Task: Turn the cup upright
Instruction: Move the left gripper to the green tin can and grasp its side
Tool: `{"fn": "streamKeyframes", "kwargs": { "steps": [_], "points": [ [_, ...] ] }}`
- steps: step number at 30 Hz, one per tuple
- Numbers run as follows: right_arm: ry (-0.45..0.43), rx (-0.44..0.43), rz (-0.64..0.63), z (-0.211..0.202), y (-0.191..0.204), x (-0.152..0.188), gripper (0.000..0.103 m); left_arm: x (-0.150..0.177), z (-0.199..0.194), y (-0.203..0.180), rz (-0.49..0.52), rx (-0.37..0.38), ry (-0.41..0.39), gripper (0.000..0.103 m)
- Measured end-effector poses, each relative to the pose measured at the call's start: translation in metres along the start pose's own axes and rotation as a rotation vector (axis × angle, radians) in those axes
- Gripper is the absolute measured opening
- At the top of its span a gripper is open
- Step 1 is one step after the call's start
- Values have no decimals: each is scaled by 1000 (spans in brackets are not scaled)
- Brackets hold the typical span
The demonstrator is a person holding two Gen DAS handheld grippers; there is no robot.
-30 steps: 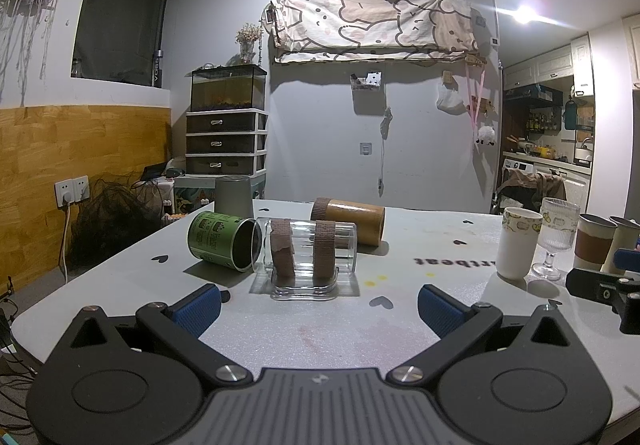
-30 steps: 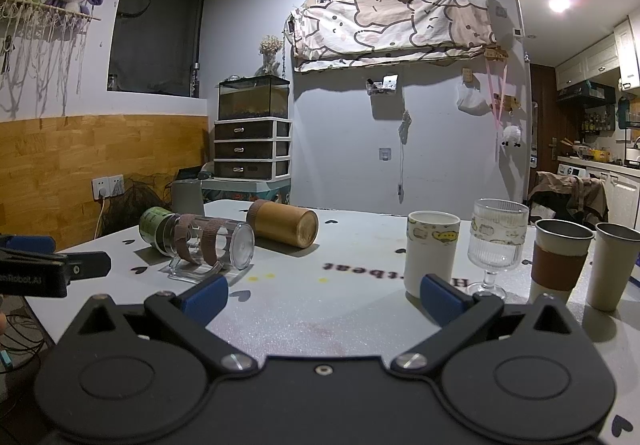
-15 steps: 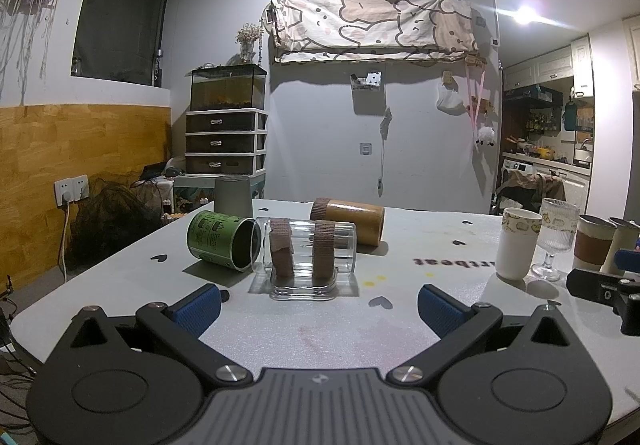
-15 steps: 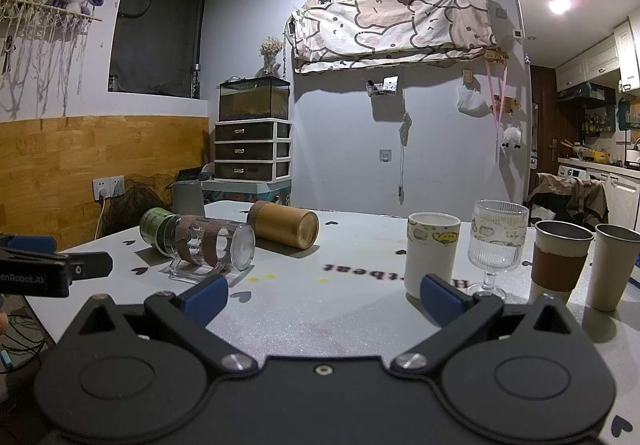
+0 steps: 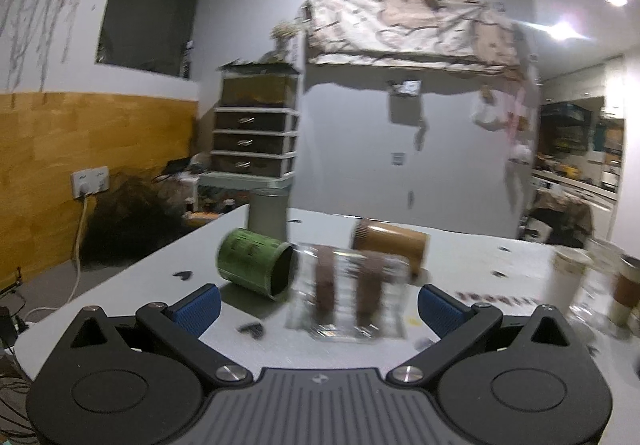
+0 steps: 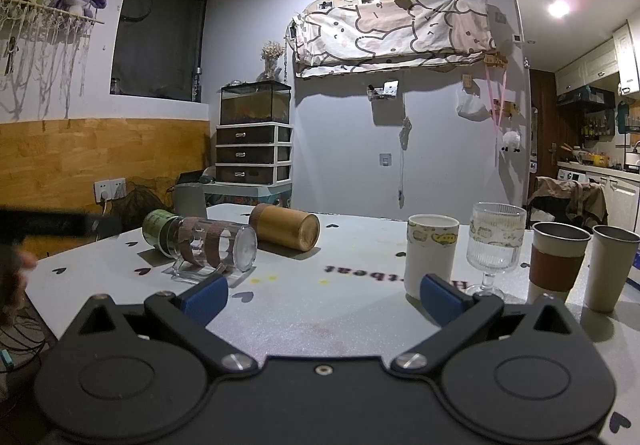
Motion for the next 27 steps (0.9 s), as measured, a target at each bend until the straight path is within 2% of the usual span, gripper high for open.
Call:
{"fn": "streamKeyframes", "kwargs": {
  "steps": [3,7,9,14,19,22,27],
  "points": [
    [3,3,3,0,1,2,103,-10,35,19,-68,-63,36,103],
    [10,6,8,1,2,7,103,-19,81,47,-243,-159,68,103],
    [14,7,12,2,1,9,103,-22,103,56,-289,-183,89,103],
    [29,15,15,3,-2,18,103,-23,154,66,-313,-284,155,103],
    [42,37,17,3,-11,24,103,-8,199,76,-311,-422,254,103],
    [48,54,24,2,-18,28,103,5,216,84,-353,-462,322,102],
    [59,81,32,3,-27,34,103,16,228,88,-400,-476,379,99]
  ]
}}
Point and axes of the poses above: each gripper's, at about its wrist camera, not at the fingertips, and z roughly the way its jaws point, y to its left, x to its underside, the point moved 6 cm from there along z, roughly the way its jaws point, and after that the axes turned 12 degrees about -y, right-handed, at the moved point
